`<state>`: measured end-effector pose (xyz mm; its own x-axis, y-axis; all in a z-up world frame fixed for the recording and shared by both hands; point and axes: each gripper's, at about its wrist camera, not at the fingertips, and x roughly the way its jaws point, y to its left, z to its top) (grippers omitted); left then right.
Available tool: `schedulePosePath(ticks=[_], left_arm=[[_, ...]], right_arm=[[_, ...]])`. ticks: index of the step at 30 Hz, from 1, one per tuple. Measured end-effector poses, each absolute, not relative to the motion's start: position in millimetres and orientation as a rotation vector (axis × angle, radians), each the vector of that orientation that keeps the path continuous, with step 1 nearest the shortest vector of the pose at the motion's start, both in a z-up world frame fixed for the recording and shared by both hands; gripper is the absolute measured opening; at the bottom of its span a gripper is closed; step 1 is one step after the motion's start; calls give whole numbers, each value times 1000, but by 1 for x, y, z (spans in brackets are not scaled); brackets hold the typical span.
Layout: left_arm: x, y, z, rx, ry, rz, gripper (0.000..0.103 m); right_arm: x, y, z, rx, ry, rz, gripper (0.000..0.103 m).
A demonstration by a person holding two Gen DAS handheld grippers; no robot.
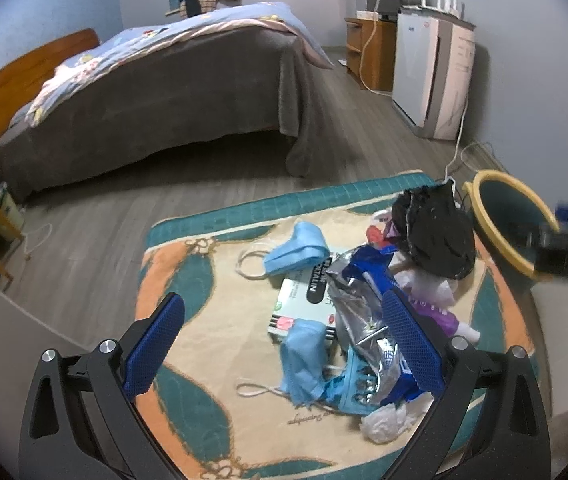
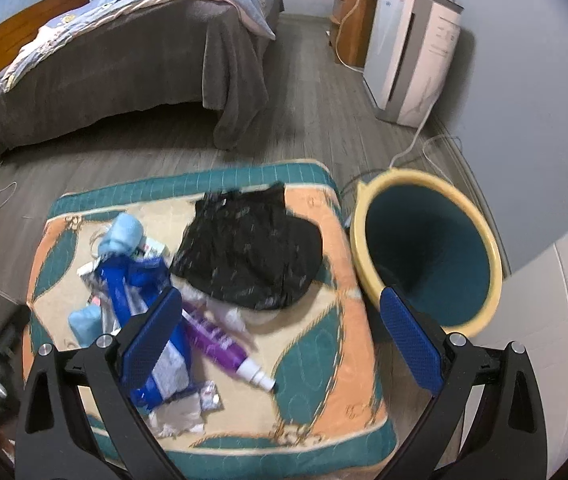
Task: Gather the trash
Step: 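Grasp the black plastic bag with the right tool while the left tool grasps the blue-silver wrapper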
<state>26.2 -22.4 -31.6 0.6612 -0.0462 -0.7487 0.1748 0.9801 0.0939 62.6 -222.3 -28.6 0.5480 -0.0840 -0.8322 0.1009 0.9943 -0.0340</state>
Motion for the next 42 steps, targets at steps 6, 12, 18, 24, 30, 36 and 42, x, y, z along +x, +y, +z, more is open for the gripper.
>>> schedulePosePath(ticks=[6,12,18,24,30,36,42], left_arm=[[39,-44,-53,163,917,-227,98],[50,-60,-68,161,973,-262,98],[55,-74,-83,153,1008,-300,98],[63,-81,-100,136,1032,-321,97],[68,-85,-115,145,1082,-346,80],[71,-81,-113,153,1084,-373,69],[62,-76,-92,174,1008,-380,65]], right_arm=[[91,-241,-26,53,964,-79,97],[119,-240,-43,59,1007,-15,97],[142,-230,-64,8,1041,23,97],[159,-231,-95,103,1125,71,97],[165,-216,-126,55,1229,146,73],[165,-215,-130,64,1262,182,26],[150,-219,-102,64,1208,205,6]])
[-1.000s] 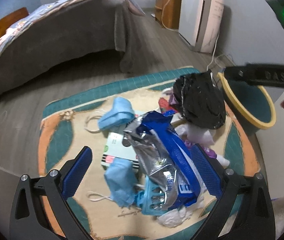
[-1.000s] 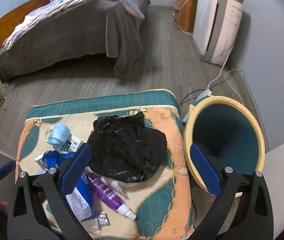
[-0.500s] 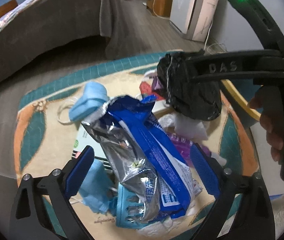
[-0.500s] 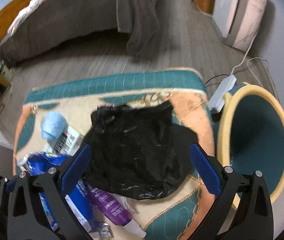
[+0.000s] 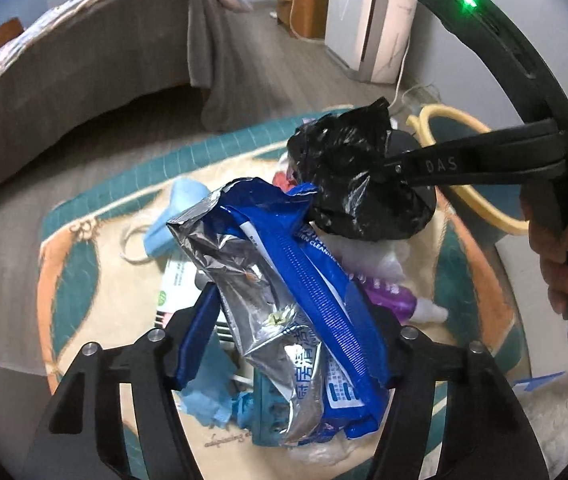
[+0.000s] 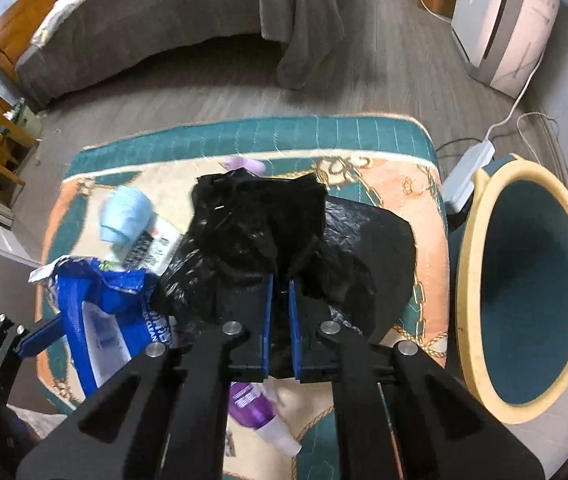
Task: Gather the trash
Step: 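Carry both items to the yellow-rimmed wastebasket and open both tools to drop them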
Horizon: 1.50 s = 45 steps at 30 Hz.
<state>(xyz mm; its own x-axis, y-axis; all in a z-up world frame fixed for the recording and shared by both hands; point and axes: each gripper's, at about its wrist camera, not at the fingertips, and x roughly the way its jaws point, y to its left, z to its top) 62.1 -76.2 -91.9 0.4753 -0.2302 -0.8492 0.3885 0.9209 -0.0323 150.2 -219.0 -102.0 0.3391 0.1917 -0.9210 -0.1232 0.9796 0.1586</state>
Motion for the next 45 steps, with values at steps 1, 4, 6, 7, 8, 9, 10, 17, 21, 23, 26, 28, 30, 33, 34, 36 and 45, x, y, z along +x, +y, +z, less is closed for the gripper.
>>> schedulePosePath(ticks=[1,4,6,7,8,9,10,17,21,23,26,28,30,33,34,36,45], left_arm=[[61,-75,-89,174,998,-380,64],[56,-70,-75,185,955,-372,64],[53,-65,-62,170,921,-374,64],[53,-64,-56,161,907,-377,64],[53,-63,-50,153,896,-378,64],[53,-62,-42,144,882,-383,64],[55,-62,-36,139,872,-388,64],[63,-97,-8,172,801,-436,64],[79,-137,-9,164,802,-492,64],[88,-159,-12,182,802,-523,64],[96,-190,-19,222,802,-555,64],[103,-211,-27,236,813,-582,64],[114,-231,-36,230,834,-614,64],[127,-257,-47,210,853,-658,65],[131,-262,-52,204,858,-671,65],[138,-274,-59,202,865,-690,65],[140,-304,-59,253,829,-733,84]], right_arm=[[147,-220,-95,63,1195,207,5],[139,-229,-76,94,1165,197,5],[131,-239,-58,116,1133,182,5],[128,-245,-50,121,1118,174,5],[125,-252,-43,128,1100,167,5],[121,-262,-32,129,1076,147,5],[120,-271,-26,132,1060,134,5],[120,-349,-19,182,1016,-21,5],[123,-397,-32,244,1019,-111,5],[122,-415,-39,252,1028,-149,5],[119,-439,-53,255,1049,-208,5],[119,-455,-62,256,1065,-246,5],[118,-469,-72,261,1084,-278,5],[117,-482,-83,299,1106,-297,5],[118,-484,-84,305,1110,-301,5],[118,-489,-87,315,1115,-306,6],[114,-497,-84,319,1100,-333,42]])
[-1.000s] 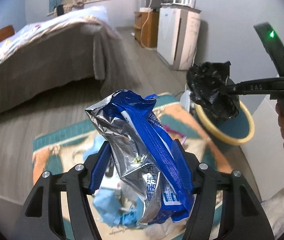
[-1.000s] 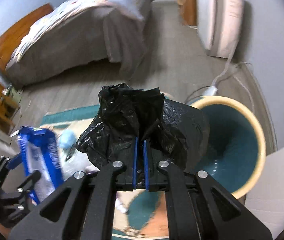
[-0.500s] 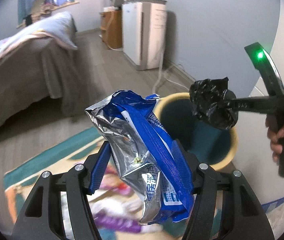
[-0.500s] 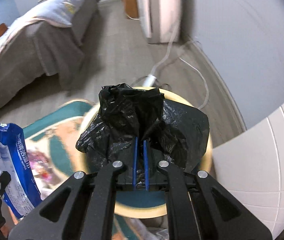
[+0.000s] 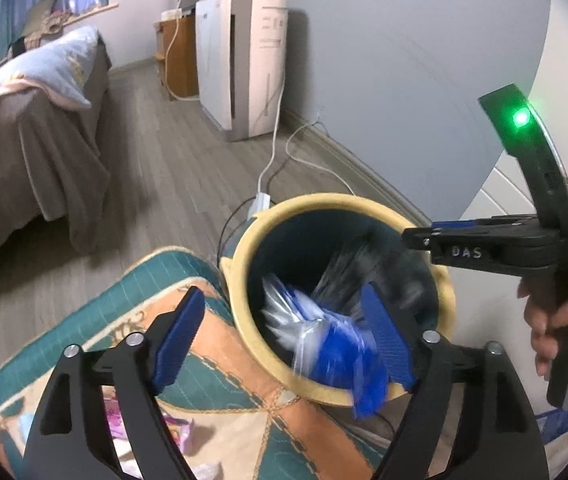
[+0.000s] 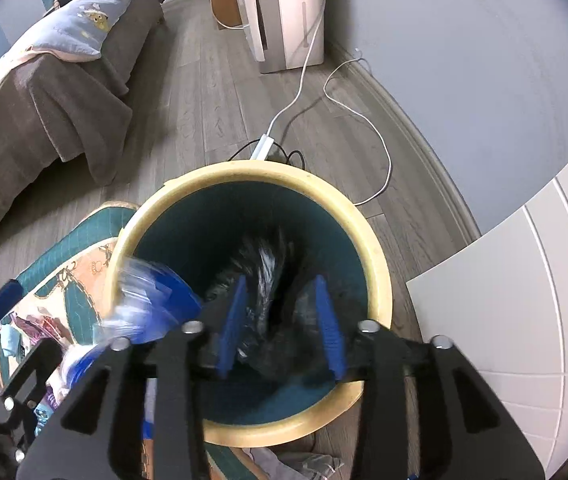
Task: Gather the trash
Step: 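Carry both items to the yellow-rimmed wastebasket and open both tools to drop them, then move both tools back over the cushion toward the remaining trash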
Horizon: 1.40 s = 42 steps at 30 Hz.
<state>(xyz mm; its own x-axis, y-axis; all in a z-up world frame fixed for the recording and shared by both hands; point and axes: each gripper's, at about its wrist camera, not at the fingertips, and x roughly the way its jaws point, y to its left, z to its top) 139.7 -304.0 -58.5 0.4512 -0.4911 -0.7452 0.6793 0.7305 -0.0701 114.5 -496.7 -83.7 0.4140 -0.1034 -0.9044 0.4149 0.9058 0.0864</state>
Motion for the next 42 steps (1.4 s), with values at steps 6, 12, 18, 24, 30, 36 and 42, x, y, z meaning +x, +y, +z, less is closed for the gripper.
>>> schedulePosePath(ticks=[6,12,18,24,30,36,42], left_arm=[[135,-280,-48,272,793,-675,92],[124,-228,-29,263,773,-602,96],[119,-159,-16,255,771,-494,97],[122,-86,-11,214,803,-362,97],[127,-32,-19,164,821,-261,97],[136,3,-50,131,869,-166,98],[152,11,-75,156,907,-148,98]], right_arm=[[117,-488,-77,301,1078,-324,72],[123,-462,-62,243,1049,-291,96],[129,-423,-47,177,1023,-231,97],[139,-367,-37,109,1003,-134,97],[149,-310,-36,43,994,-34,97],[157,-258,-54,-59,1024,30,97],[167,-227,-83,-166,1059,96,97]])
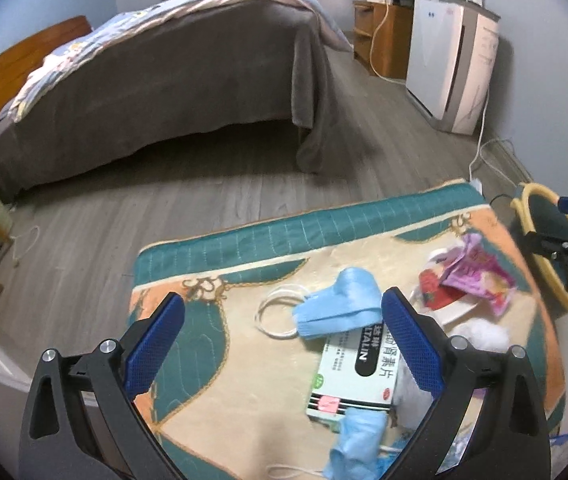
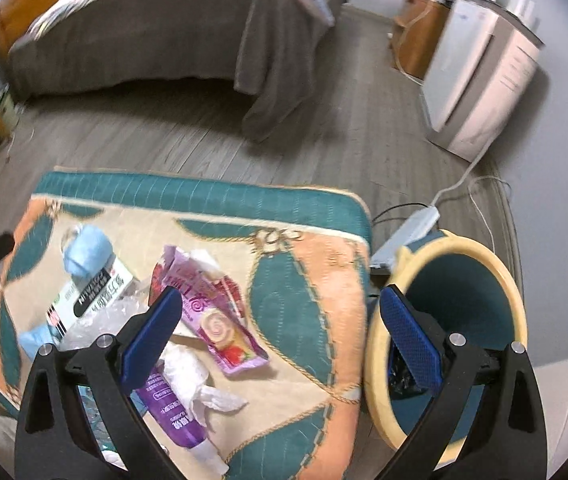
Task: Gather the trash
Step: 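Move both tools back over the cushion toward the remaining trash, then grasp the pink candy wrapper with the right tool while the left tool grasps the blue mask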
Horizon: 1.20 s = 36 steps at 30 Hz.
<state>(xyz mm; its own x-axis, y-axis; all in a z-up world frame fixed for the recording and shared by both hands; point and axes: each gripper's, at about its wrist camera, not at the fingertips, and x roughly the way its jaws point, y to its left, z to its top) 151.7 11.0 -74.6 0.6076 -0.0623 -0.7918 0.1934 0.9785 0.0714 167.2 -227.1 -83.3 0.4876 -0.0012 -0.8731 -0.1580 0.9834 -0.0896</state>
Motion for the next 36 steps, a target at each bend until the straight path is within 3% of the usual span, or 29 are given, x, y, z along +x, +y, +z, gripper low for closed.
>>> schedulePosePath(ticks=[12,36], left_arm=[[172,-5,-118,214,1009,-214,98],[199,-23,-140,127,1089,-299,97]], right_arm=[[183,-201,-127,-219,1171,143,97],[193,-206,-161,-239,1262,273,96]])
